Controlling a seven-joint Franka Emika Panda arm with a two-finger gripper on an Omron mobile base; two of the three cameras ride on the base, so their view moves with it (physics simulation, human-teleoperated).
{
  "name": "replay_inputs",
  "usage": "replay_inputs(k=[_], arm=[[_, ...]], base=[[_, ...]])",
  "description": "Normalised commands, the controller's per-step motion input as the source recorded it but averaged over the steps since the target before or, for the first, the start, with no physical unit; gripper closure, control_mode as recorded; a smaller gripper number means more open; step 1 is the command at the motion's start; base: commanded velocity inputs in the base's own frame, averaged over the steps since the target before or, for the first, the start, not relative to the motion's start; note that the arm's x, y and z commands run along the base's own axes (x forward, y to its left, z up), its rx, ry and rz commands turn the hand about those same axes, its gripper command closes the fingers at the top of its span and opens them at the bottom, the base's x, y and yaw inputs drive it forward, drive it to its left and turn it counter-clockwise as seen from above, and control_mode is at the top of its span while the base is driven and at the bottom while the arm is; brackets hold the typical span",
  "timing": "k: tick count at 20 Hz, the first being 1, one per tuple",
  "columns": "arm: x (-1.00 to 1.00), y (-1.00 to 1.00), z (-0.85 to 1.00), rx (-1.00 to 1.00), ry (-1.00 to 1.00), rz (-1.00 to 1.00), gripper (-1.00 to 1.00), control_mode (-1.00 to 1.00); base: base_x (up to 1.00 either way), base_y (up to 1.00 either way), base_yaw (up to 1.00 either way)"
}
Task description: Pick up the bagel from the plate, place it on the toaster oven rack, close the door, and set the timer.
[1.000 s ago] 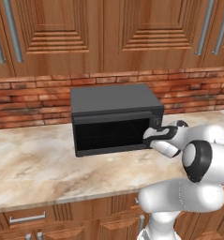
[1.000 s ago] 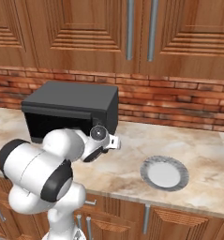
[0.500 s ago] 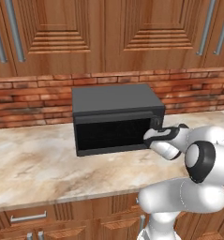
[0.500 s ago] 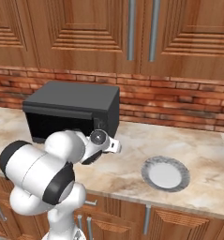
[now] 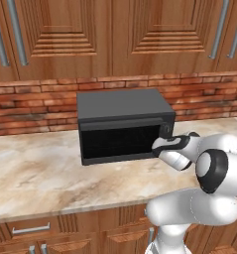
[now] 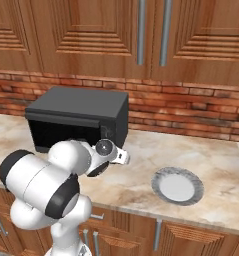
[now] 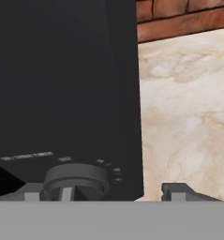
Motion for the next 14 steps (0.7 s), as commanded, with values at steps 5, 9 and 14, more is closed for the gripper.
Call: replay_inputs(k=[5, 9, 14], arm=[[0.06, -0.37, 0.0, 0.02, -0.02, 0.0, 1.0, -1.0], [0.14, -0.24, 0.0, 0.02, -0.01, 0.0, 1.0, -1.0], [0.09, -0.1, 0.0, 0.01, 0.0, 0.0, 1.0, -1.0]], base=[[0.0, 0.0, 0.0], [0.0, 0.0, 0.0], [0.0, 0.0, 0.0]])
